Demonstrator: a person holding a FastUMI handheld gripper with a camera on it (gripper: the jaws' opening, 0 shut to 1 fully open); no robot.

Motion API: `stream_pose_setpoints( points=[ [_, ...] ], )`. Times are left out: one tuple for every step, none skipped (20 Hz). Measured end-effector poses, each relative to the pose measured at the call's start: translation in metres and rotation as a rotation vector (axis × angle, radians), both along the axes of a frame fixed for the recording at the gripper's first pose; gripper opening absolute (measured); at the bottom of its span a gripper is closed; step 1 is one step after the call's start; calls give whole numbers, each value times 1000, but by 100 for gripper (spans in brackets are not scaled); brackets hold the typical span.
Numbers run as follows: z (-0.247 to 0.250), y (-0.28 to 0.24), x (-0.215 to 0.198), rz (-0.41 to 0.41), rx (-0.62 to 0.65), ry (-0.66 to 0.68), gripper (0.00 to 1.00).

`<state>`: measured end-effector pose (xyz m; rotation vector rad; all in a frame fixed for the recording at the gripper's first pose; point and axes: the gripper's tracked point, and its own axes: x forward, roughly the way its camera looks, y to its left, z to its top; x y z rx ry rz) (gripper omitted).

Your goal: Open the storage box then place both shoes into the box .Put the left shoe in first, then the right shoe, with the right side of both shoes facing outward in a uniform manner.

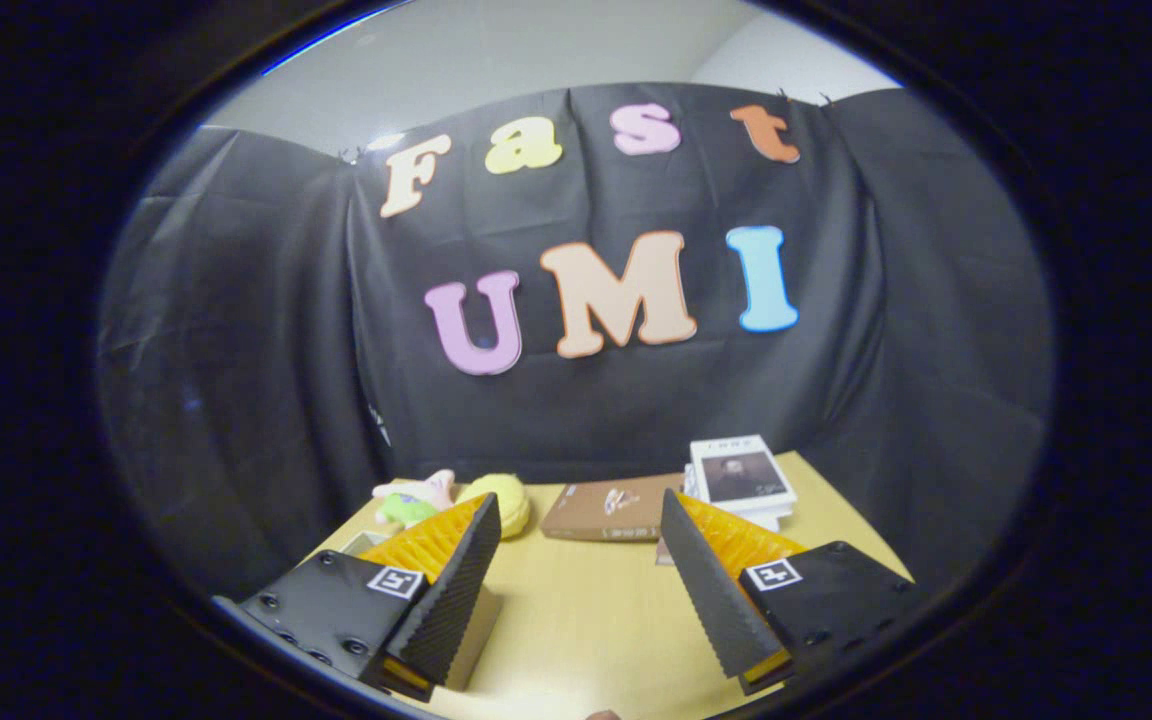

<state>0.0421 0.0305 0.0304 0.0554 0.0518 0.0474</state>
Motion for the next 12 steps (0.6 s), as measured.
stream_pose_setpoints(
  points=[
    [9, -5, -3, -6, -24, -29, 100],
    [16, -10, -5, -15, -50, -54, 100],
    [20, -16, -5, -27, -73, -76, 100],
    [23, -22, -5, -43, -85, -91, 100],
    [24, -23, -5, -49, -87, -101, 100],
    [24, -25, -6, -52, -82, -107, 100],
    [24, -29, -7, -59, -77, -111, 100],
    [24, -34, -8, -67, -74, -116, 100],
    [24, -41, -8, -76, -75, -120, 100],
    [27, -47, -10, -81, -80, -129, 100],
    [29, -54, -12, -86, -88, -139, 100],
    [38, -60, -10, -87, -94, -145, 100]
  ],
)
